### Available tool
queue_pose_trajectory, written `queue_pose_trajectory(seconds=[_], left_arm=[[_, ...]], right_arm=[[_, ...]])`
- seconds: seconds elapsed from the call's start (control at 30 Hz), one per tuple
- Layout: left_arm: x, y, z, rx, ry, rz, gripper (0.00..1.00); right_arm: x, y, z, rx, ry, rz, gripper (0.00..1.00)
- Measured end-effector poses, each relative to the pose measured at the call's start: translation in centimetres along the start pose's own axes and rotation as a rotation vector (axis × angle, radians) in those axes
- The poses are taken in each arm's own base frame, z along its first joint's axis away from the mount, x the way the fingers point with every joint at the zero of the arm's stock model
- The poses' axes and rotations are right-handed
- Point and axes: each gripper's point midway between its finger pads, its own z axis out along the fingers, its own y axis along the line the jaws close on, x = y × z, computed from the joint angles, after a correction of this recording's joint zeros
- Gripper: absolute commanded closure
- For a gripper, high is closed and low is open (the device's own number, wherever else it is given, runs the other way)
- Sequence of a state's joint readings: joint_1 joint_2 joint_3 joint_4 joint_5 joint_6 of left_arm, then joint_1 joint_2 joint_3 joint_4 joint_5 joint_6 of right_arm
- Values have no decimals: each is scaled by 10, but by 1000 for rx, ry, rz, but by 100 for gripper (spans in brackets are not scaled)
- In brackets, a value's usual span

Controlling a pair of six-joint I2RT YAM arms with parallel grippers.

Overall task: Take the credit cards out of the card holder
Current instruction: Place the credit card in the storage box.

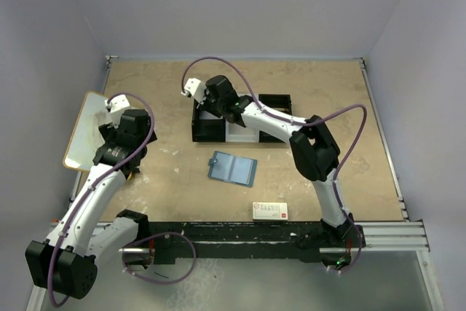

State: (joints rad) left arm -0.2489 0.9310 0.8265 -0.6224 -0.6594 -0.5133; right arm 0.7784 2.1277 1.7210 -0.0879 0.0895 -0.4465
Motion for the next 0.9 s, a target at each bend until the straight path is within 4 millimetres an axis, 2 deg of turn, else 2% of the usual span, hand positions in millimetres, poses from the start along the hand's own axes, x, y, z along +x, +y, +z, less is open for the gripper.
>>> queue_pose_trajectory(seconds=[0.1,0.37,0.73,0.83,0.9], left_arm=[[0,0,0,0,0,2,17],[-2,2,0,-9,-10,-2,17],[-8,8,-4,-27,-40,-17,17],[-10,10,-4,-36,-46,-18,17],[-11,11,-5,-39,-51,-21,17]], right_arm=[[5,-3,6,16,23,-57,100],[24,5,17,-21,79,-212,100],[26,2,30,-18,101,-328,100],[26,2,35,-17,103,-348,94],[27,2,38,-18,109,-360,93]])
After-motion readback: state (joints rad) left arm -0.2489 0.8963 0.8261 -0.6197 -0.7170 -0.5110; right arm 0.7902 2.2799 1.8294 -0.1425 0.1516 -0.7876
